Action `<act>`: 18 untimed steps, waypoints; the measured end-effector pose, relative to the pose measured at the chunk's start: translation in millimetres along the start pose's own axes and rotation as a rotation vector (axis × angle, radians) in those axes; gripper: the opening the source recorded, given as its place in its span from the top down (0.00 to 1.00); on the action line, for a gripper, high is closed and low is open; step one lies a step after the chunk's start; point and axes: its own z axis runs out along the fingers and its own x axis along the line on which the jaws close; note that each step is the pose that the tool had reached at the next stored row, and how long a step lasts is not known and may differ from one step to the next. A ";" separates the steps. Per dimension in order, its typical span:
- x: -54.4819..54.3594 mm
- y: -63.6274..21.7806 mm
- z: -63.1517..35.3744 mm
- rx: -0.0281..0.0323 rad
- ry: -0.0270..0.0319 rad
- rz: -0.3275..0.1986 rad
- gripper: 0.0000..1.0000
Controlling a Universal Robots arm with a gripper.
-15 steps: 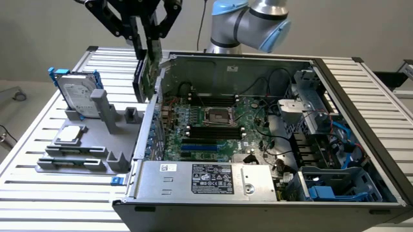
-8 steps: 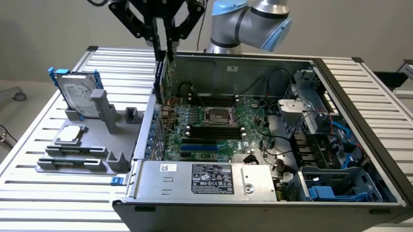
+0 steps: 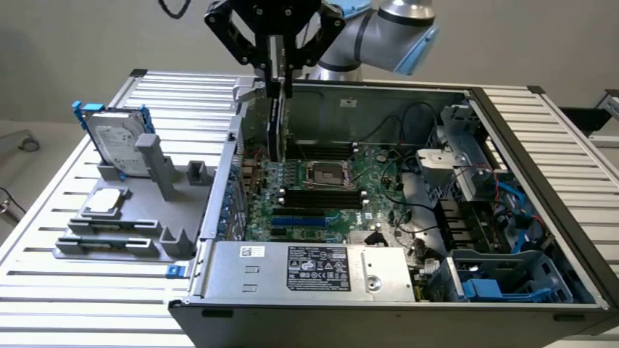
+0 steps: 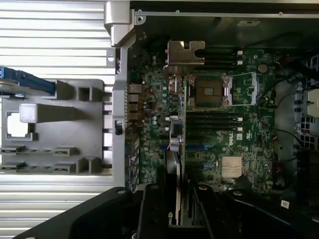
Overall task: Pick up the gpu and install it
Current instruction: 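Pick up the gpu and move the gpu toward the slot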
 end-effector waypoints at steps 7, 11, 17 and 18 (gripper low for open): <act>-31.7 -0.6 13.3 0.0005 0.0004 0.000 0.74; -49.9 -0.7 21.1 0.0007 0.0010 0.000 0.74; -72.1 2.2 31.8 0.0008 0.0078 0.000 0.74; -73.5 3.6 33.0 0.0008 0.0107 0.001 0.74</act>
